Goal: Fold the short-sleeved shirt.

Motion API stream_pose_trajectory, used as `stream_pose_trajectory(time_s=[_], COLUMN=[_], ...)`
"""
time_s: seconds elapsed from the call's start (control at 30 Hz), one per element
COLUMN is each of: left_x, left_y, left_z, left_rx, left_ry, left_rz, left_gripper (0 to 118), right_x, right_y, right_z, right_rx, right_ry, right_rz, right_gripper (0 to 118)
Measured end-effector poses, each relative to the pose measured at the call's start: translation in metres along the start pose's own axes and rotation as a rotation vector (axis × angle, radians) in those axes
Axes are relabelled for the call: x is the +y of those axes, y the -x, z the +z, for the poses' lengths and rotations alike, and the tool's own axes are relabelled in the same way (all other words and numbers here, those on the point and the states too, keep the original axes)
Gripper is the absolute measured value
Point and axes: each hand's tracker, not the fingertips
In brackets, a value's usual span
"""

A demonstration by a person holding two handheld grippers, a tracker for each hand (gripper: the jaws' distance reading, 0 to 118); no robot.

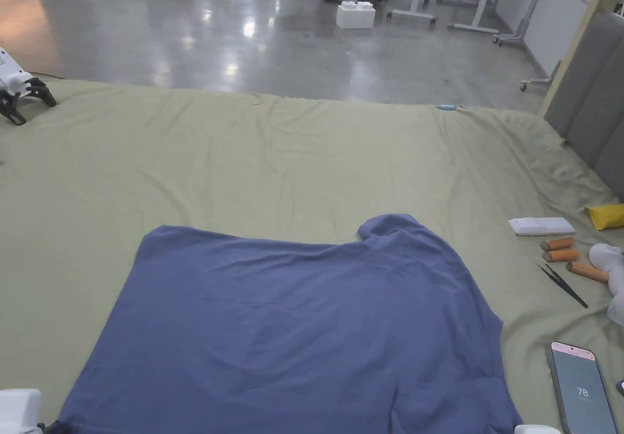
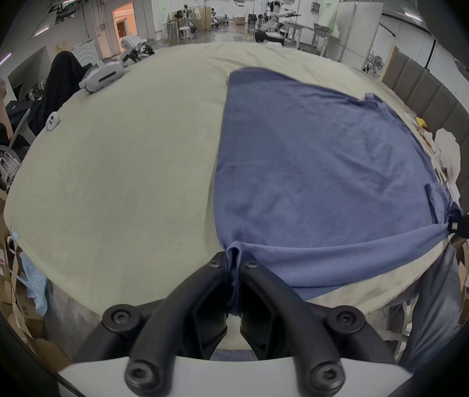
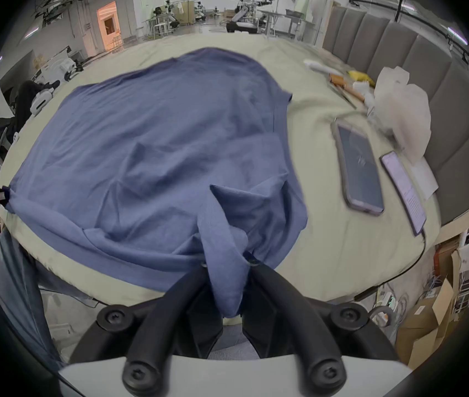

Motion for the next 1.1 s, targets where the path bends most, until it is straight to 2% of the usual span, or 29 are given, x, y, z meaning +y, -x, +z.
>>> stream_pose_trajectory(time_s=[0.2,0.33,0.63,0.9,0.97,1.0,1.07,1.1], left_x=[0.040,0.080,0.162,0.182,0.181,0.181,0.179,0.179], left_y=[-0.007,-0.009,-0.011,-0.015,-0.017,-0.017,-0.019,-0.020], left_z=[0.027,0.023,-0.053,-0.102,-0.103,-0.101,-0.091,-0.085], left_rx=[-0.033,-0.031,-0.019,-0.009,0.002,0.009,0.012,0.016], left_ry=[-0.142,-0.171,-0.119,-0.025,-0.032,-0.043,-0.075,-0.104], left_rz=[0.024,0.028,0.062,0.097,0.091,0.093,0.095,0.094], left_gripper=[2,2,2,5,12,21,38,49], right_x=[0.044,0.087,0.177,0.195,0.193,0.193,0.190,0.190], right_y=[-0.007,-0.014,-0.018,-0.013,-0.010,-0.009,-0.004,-0.002], right_z=[0.030,0.027,-0.050,-0.109,-0.109,-0.107,-0.092,-0.084], right_rx=[0.020,0.011,0.039,0.021,0.007,-0.004,-0.032,-0.037], right_ry=[-0.096,-0.140,-0.124,-0.027,-0.033,-0.041,-0.106,-0.147], right_rz=[-0.022,-0.027,-0.070,-0.092,-0.097,-0.093,-0.068,-0.064], right_gripper=[7,7,7,9,15,21,42,55])
